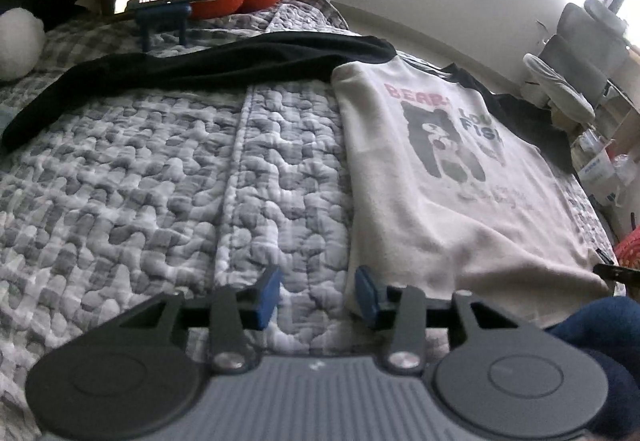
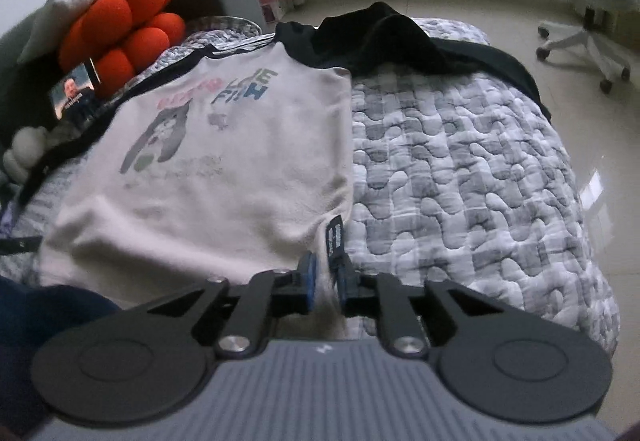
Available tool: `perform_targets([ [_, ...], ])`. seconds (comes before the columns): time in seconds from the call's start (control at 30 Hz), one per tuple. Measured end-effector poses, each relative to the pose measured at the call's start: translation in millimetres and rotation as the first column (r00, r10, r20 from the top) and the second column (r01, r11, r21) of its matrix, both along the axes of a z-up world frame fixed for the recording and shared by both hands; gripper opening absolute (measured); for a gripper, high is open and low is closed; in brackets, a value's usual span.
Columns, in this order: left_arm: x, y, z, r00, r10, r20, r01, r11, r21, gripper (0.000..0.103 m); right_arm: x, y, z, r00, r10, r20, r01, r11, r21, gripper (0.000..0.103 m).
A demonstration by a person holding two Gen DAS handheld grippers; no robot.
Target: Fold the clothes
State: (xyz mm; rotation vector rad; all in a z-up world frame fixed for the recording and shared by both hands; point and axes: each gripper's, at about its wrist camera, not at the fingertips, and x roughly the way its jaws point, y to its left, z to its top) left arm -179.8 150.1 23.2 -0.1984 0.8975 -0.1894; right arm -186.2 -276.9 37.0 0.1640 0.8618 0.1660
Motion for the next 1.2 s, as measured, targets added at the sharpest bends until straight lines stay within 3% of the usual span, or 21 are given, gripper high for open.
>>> perform_targets([
  [0.07,1.9,-3.8,-0.2,1.0,-0.003,0.006,0.002,1.0,0.023,0.055,1.0,4.4,-3.2,1.0,-0.011,0.017,0.012,0.999,-0.033,0.048],
  [0.13,3.9,-8.2,-0.2,1.0,-0.004,0.014,0.004,0.999,0.05,0.068,3.7,5.1,-6.0,0.999,-0.026,0.036,0.027,0.999,-0.037,0.057],
  [0.17,5.0,-10.4,-0.2,1.0,-0.006,0.018,0.004,0.998,0.063,0.076,5.5,4.6,-7.7,0.999,-0.034,0.042,0.036,0.999,-0.029,0.067],
  [0.3,8.7,-19.0,-2.3,0.999,-0.006,0.038,0.002,0.995,0.099,0.088,12.0,8.5,-12.3,0.997,-0.048,0.066,0.051,0.998,-0.034,0.08],
  [0.37,9.6,-23.3,-4.4,0.999,-0.008,0.046,0.003,0.994,0.111,0.093,15.1,13.9,-14.9,0.996,-0.047,0.074,0.05,0.997,-0.05,0.101],
  [0.57,9.4,-33.5,-5.7,0.997,-0.036,0.072,0.026,0.99,0.137,0.098,18.6,38.6,-25.3,0.995,-0.03,0.099,0.049,0.98,-0.193,0.103],
  [0.77,14.4,-37.7,-7.4,0.998,-0.012,0.066,0.002,0.989,0.148,0.102,20.8,41.7,-29.1,0.983,-0.102,0.154,0.128,0.978,-0.167,0.103],
  [1.2,19.4,-43.4,-18.1,0.998,-0.017,0.054,0.008,0.985,0.17,0.103,26.2,50.3,-32.7,0.972,-0.131,0.197,0.167,0.969,-0.181,0.103],
])
